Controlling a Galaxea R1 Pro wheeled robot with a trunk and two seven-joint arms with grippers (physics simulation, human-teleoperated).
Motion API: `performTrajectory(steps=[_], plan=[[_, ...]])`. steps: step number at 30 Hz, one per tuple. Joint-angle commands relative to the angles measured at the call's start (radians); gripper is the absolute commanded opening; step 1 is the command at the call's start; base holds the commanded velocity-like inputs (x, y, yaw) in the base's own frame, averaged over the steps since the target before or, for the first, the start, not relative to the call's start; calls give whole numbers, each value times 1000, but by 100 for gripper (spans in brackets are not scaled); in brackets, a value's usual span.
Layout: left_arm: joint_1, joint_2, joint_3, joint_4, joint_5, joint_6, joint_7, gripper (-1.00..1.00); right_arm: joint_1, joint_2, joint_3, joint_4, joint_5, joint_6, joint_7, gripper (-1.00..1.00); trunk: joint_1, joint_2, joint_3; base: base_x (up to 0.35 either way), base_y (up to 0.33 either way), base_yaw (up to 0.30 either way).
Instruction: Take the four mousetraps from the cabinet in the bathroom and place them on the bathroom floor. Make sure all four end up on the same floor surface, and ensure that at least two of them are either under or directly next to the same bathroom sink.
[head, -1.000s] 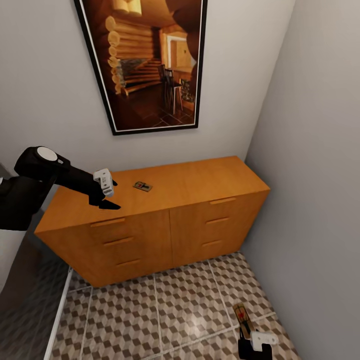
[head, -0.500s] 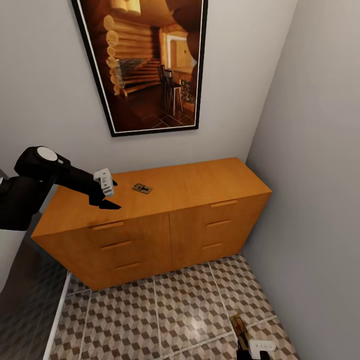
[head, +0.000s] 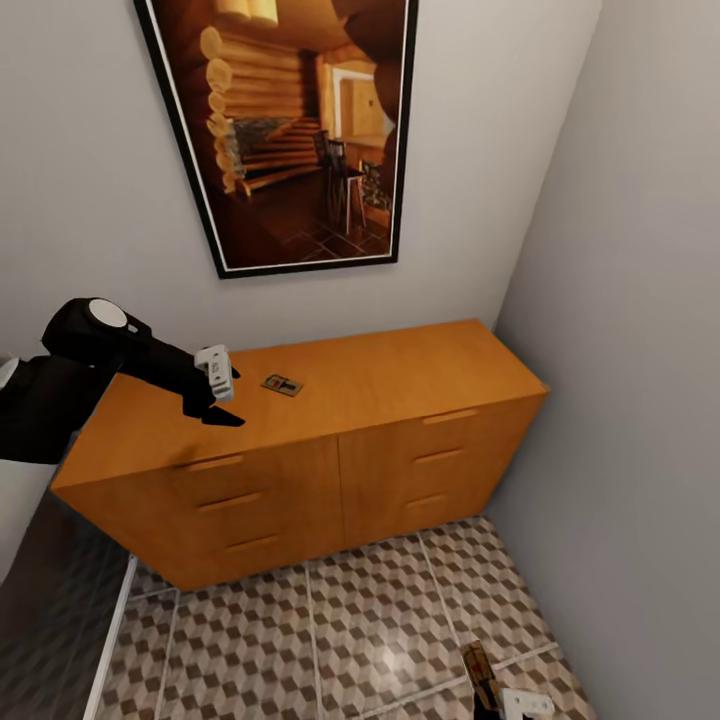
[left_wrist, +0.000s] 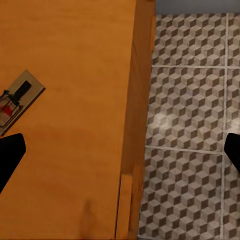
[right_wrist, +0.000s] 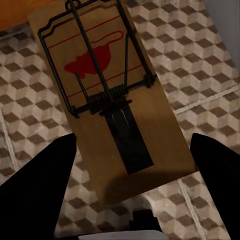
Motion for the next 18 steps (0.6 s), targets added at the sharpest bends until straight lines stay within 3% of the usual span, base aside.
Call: performTrajectory(steps=[1,18], plan=[[-1,0,-4,0,-7,11,-7,100,-1,0,9,1,-12,-4,1,-100,1,-1,-1,236,0,0],[-1,1,-47,29,-7,10,-7,100,-1,0,9,1,-14,-3,2,-100,1,-1,-1,261,0,0]])
